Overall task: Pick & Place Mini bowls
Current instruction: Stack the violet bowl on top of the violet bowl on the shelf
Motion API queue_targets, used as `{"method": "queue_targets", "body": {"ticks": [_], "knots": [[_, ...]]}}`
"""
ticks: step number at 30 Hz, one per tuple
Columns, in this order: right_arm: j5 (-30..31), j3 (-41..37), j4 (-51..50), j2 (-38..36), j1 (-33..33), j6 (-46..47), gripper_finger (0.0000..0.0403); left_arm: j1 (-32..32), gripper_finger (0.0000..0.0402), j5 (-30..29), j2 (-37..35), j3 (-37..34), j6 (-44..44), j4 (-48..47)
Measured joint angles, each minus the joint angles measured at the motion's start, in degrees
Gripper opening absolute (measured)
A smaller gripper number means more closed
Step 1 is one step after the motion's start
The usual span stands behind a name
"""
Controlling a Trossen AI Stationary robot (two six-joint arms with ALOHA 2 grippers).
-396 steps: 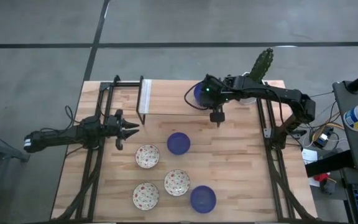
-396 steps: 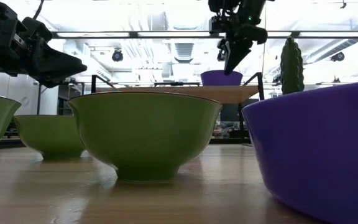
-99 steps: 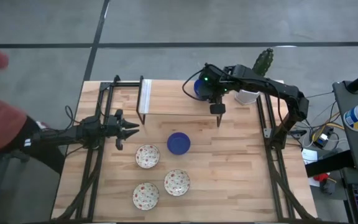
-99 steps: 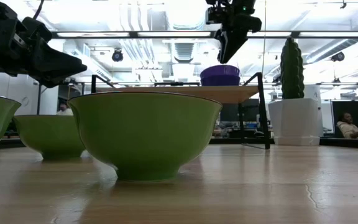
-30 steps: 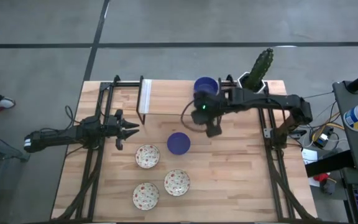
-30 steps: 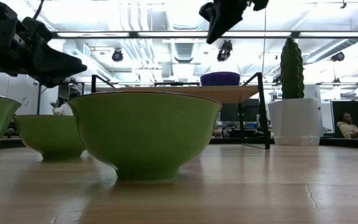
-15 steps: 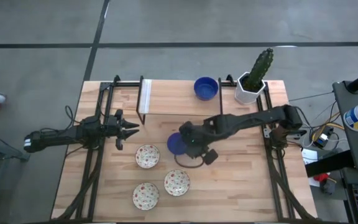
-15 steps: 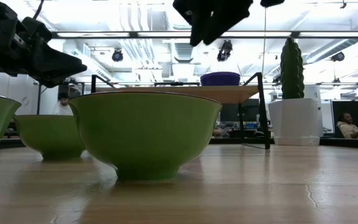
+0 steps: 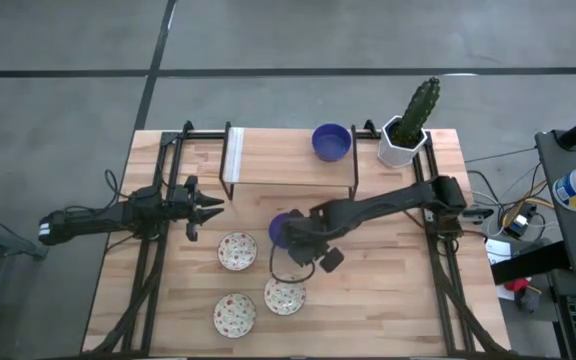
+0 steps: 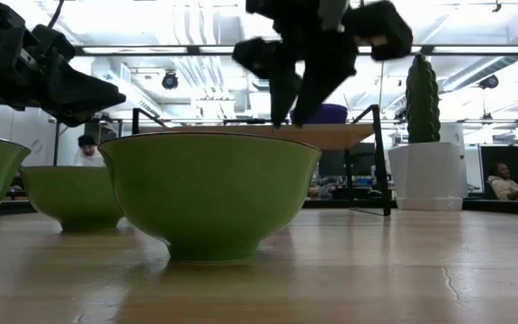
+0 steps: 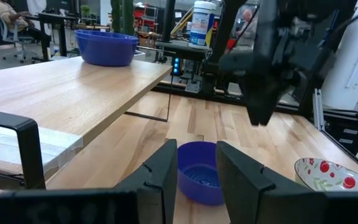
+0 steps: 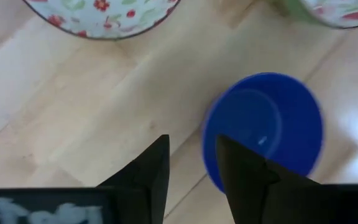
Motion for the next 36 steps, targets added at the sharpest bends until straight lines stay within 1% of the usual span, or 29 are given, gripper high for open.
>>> {"method": "queue_targets", "body": {"ticks": [5,15,19,27,36], "knots": [[0.3,0.0,-0.2,2.4,0.1,-0.5,0.0125,0.0,0.0106,0.0,0.0,0.0,0.0,0.0],[0.7,-0.5,3.0,2.9,-0.5,-0.3,0.0119,0.0,0.0106,0.0,0.0,0.0,0.0,0.0],[0.7,-2.1,5.5,2.9,-0.8,-0.3,0.0118,0.0,0.0106,0.0,0.0,0.0,0.0,0.0],[0.7,-4.9,7.3,2.9,-1.8,-0.1,0.0120,0.0,0.0106,0.0,0.0,0.0,0.0,0.0],[0.7,-6.8,11.3,2.9,-3.3,-0.3,0.0118,0.0,0.0106,0.0,0.0,0.0,0.0,0.0]]}}
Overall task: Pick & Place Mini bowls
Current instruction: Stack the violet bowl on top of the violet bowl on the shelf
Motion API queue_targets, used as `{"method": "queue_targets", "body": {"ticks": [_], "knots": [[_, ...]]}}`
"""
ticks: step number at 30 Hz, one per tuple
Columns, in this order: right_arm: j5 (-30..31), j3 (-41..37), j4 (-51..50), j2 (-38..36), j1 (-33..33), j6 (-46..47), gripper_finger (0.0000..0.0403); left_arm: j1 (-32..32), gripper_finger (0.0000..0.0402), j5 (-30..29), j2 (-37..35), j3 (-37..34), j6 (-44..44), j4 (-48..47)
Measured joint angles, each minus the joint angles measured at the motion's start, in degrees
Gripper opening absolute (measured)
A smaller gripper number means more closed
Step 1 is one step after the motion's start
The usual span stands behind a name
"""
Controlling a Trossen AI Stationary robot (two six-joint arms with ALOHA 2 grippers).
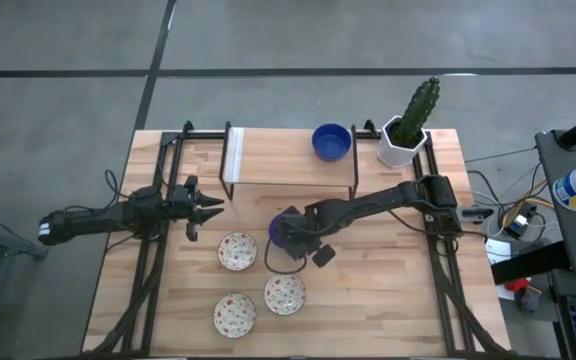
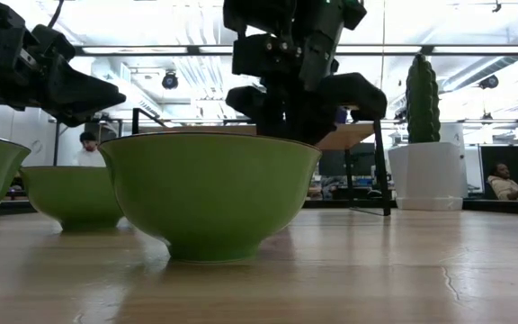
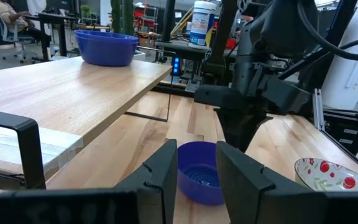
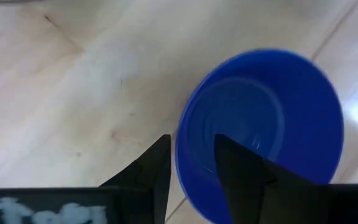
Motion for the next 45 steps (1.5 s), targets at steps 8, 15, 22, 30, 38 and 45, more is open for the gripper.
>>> {"method": "queue_targets", "body": {"ticks": [8,15,22,30,38,45], "knots": [[-0.1,-2.1,1.0,0.0,-0.2,0.2,0.0106,0.0,0.0106,0.0,0.0,0.0,0.0,0.0],[-0.1,-3.6,3.4,0.0,-0.3,-0.1,0.0093,0.0,0.0106,0.0,0.0,0.0,0.0,0.0],[-0.1,-5.3,4.3,0.0,-0.3,0.0,0.0073,0.0,0.0106,0.0,0.0,0.0,0.0,0.0],[-0.1,-5.2,4.4,0.0,-0.3,0.2,0.0033,0.0,0.0106,0.0,0.0,0.0,0.0,0.0],[3.0,-5.1,3.8,-0.3,-0.1,1.5,0.0009,0.0,0.0106,0.0,0.0,0.0,0.0,0.0],[2.9,-5.1,1.3,-4.1,1.1,4.2,0.0009,0.0,0.0106,0.0,0.0,0.0,0.0,0.0]]}}
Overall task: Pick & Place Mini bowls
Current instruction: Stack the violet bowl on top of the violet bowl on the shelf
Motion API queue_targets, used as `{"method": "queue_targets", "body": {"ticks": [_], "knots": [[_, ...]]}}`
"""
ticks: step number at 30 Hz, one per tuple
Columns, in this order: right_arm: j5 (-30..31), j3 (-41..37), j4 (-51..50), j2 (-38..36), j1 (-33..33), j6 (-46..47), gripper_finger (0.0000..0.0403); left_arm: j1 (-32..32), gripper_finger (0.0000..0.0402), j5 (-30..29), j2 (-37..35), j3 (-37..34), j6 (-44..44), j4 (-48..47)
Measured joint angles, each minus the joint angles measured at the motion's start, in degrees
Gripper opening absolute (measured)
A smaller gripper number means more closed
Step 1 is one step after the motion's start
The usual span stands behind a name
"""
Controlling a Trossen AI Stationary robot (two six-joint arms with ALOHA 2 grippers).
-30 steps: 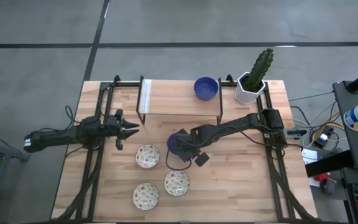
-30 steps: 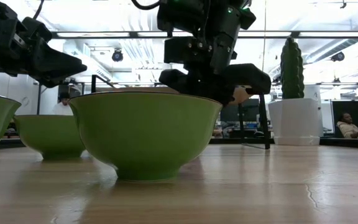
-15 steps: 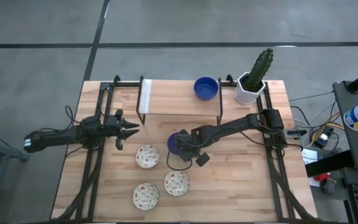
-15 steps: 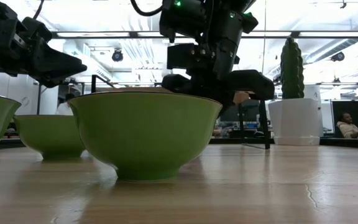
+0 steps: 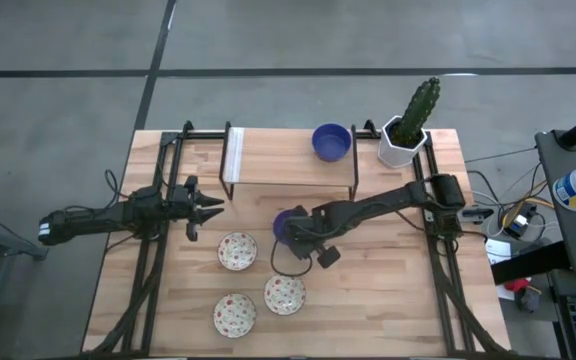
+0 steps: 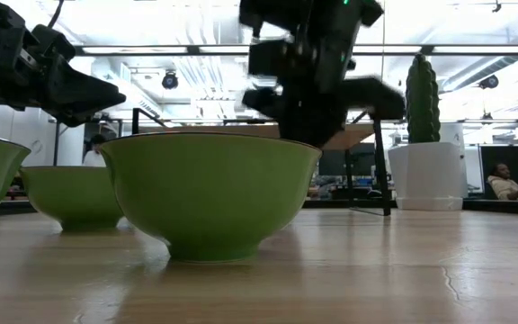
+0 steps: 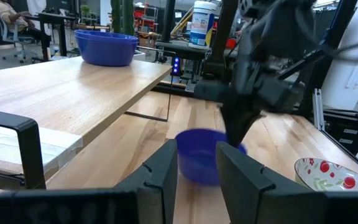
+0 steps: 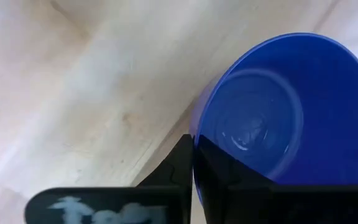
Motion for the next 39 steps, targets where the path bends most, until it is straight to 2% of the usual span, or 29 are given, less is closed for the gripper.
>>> {"method": "queue_targets", "body": {"ticks": [7,15,29,39], "knots": [[-2.7,0.0,-2.6,-7.2,1.0,4.1,0.0009,0.0,0.0106,0.0,0.0,0.0,0.0,0.0],[-1.4,0.0,-6.1,-14.2,1.2,7.9,0.0009,0.0,0.0106,0.0,0.0,0.0,0.0,0.0],[17.0,0.0,-9.4,-24.9,-2.0,8.1,0.0008,0.0,0.0106,0.0,0.0,0.0,0.0,0.0],[19.5,1.9,-13.1,-27.5,-10.2,6.3,0.0008,0.0,0.0106,0.0,0.0,0.0,0.0,0.0]]}}
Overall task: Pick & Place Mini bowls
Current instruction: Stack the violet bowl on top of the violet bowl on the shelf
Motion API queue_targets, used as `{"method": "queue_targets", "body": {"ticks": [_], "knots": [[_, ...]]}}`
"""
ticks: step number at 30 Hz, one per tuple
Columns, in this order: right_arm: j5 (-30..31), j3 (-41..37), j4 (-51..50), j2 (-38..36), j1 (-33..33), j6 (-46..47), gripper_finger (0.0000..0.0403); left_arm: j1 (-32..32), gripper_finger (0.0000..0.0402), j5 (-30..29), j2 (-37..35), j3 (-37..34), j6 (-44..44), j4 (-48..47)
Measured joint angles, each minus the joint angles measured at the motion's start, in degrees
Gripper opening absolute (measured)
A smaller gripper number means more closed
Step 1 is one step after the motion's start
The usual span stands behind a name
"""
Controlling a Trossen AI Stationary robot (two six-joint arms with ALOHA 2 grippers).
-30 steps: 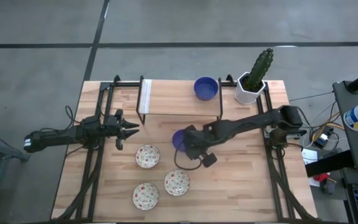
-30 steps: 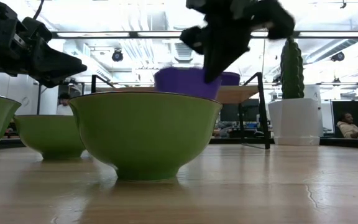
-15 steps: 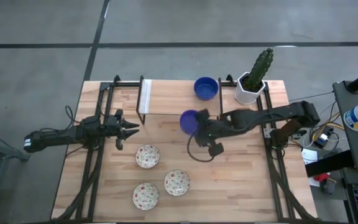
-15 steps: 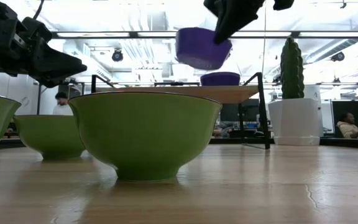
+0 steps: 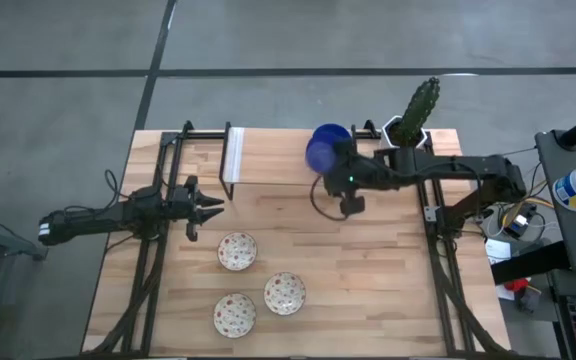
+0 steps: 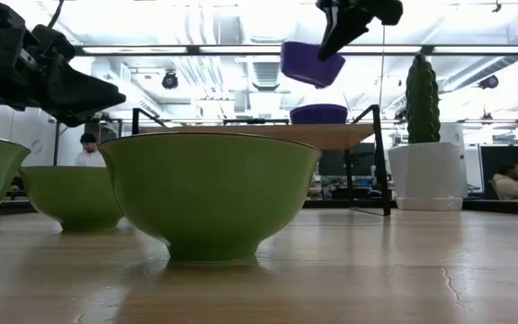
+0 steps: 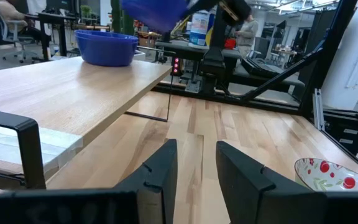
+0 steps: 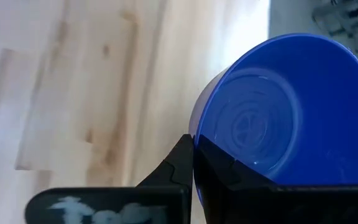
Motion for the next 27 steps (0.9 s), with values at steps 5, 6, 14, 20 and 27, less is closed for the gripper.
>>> {"method": "queue_targets", "body": {"ticks": [5,6,14,20,27], "knots": [[-0.1,3.5,-2.5,1.0,-4.6,-2.0,0.0008,0.0,0.0106,0.0,0.0,0.0,0.0,0.0],[-0.3,4.2,-3.0,1.2,-5.5,-2.3,0.0008,0.0,0.0106,0.0,0.0,0.0,0.0,0.0],[-6.5,6.8,-5.1,2.3,-13.7,-3.7,0.0008,0.0,0.0106,0.0,0.0,0.0,0.0,0.0],[-9.2,6.9,-5.3,4.9,-17.6,-7.1,0.0008,0.0,0.0106,0.0,0.0,0.0,0.0,0.0],[-9.6,7.8,-7.7,8.7,-18.9,-9.2,0.0008,0.0,0.0106,0.0,0.0,0.0,0.0,0.0]]}}
